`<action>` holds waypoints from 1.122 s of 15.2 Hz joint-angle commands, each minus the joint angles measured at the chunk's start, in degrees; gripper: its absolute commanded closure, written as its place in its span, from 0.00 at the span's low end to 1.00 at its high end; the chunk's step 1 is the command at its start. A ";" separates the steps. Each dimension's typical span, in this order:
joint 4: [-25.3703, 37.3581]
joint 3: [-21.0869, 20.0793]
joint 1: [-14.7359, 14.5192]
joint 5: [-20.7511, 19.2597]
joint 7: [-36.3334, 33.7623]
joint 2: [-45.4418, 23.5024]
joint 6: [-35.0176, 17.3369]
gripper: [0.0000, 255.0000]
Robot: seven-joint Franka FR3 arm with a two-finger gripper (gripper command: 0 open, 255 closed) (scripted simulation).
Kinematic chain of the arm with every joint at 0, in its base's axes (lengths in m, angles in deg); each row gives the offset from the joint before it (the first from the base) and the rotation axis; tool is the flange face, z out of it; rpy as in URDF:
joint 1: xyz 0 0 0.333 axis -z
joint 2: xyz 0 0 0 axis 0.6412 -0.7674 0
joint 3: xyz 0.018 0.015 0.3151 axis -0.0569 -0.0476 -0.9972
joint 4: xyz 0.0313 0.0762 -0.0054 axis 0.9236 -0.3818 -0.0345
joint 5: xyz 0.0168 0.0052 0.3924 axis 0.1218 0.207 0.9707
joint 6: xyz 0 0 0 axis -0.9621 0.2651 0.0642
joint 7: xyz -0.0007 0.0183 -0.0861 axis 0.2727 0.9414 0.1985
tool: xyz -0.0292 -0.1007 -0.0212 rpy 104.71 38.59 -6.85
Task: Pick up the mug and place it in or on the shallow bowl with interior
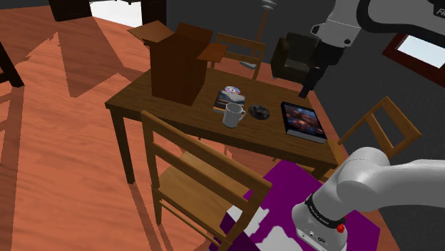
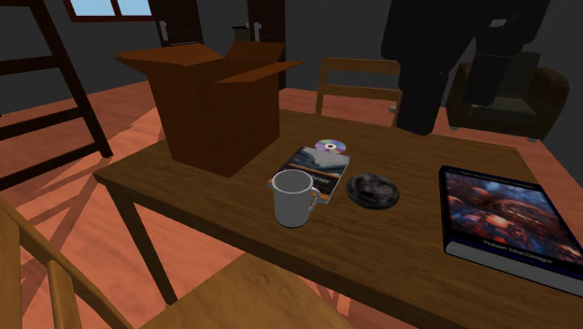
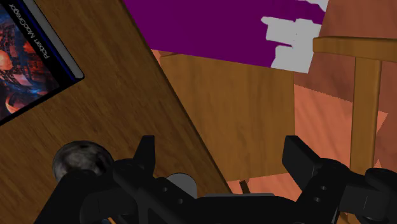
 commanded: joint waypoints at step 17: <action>-1.87 -2.45 -0.93 0.14 -4.85 -26.38 -29.19 0.00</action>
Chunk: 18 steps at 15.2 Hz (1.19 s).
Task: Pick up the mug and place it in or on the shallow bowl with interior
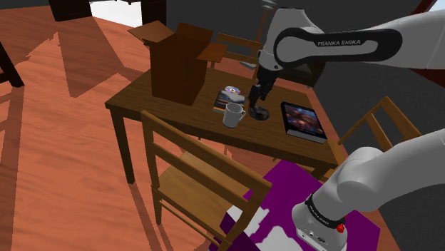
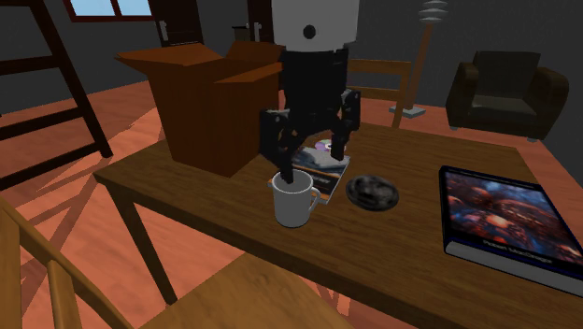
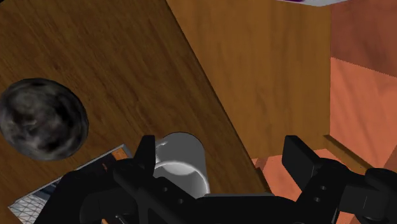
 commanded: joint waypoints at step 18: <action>7.03 -0.93 -0.18 -1.95 -3.87 -26.65 -20.31 0.00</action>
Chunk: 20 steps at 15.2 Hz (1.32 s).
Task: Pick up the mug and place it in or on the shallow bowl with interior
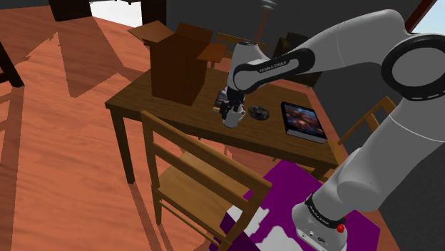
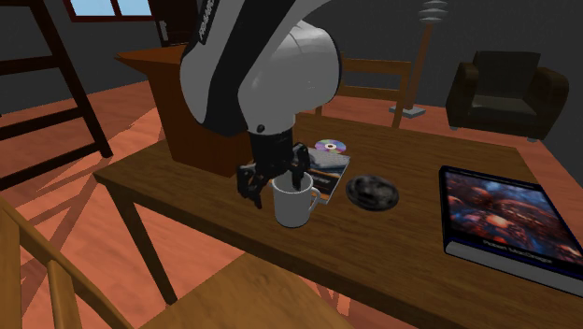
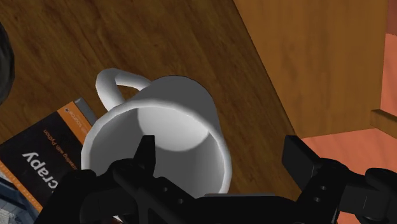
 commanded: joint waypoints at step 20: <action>0.17 0.04 0.04 0.04 0.13 0.27 0.39 1.00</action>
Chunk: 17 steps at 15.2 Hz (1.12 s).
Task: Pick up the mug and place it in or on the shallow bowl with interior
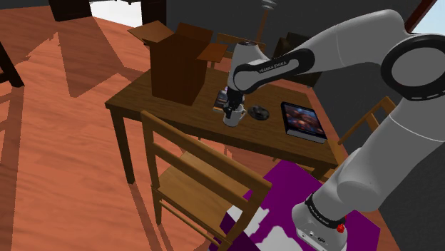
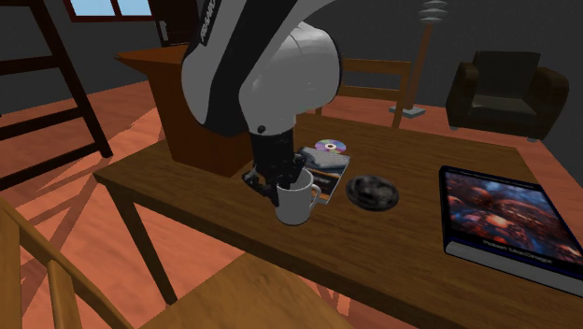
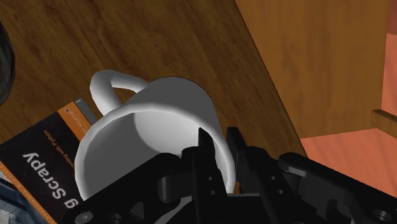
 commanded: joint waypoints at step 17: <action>7.37 -0.12 -0.10 0.72 1.05 5.92 13.25 1.00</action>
